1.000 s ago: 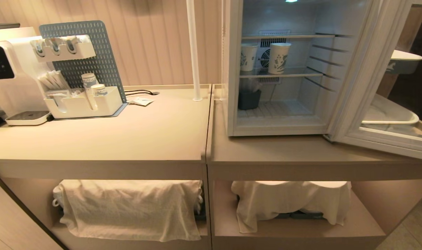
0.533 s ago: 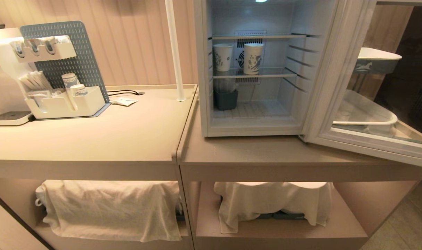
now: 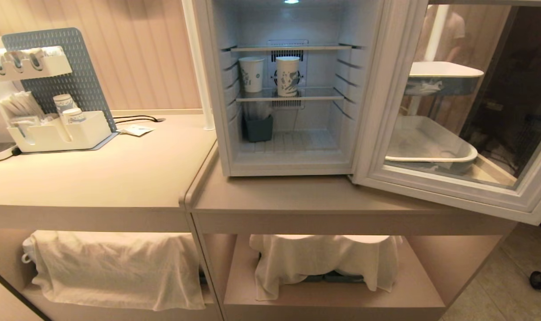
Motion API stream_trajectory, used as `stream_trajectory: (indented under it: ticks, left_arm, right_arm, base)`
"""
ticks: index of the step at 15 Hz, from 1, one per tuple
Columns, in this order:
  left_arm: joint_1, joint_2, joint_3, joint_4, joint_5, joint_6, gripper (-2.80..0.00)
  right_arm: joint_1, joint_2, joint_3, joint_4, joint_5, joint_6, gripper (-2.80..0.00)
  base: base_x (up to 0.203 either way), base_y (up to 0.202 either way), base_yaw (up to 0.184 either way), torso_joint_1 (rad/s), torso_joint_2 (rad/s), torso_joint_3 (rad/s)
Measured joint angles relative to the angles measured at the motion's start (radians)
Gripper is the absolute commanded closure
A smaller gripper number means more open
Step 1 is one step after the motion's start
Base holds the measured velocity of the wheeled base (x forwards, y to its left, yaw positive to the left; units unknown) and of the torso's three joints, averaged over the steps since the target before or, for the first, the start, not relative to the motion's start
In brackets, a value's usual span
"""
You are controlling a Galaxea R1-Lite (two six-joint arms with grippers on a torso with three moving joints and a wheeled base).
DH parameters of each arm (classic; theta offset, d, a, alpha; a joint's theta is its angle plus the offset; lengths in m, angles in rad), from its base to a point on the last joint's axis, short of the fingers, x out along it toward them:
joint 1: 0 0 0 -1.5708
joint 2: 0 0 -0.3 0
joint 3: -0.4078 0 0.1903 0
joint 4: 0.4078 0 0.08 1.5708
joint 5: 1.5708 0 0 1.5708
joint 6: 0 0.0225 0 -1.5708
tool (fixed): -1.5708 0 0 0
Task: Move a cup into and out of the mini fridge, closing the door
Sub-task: Close the freezer door
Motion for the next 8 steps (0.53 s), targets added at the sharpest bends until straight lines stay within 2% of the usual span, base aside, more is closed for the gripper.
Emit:
stream_trajectory:
  ticks: [8]
  left_arm:
    - [-0.001,0.000,0.001,0.000,0.000,0.005,0.00]
  right_arm:
    - [0.000,0.000,0.000,-0.002,-0.002,0.009,0.00]
  base:
    - [0.000,-0.190,0.000,0.001,0.00,0.003]
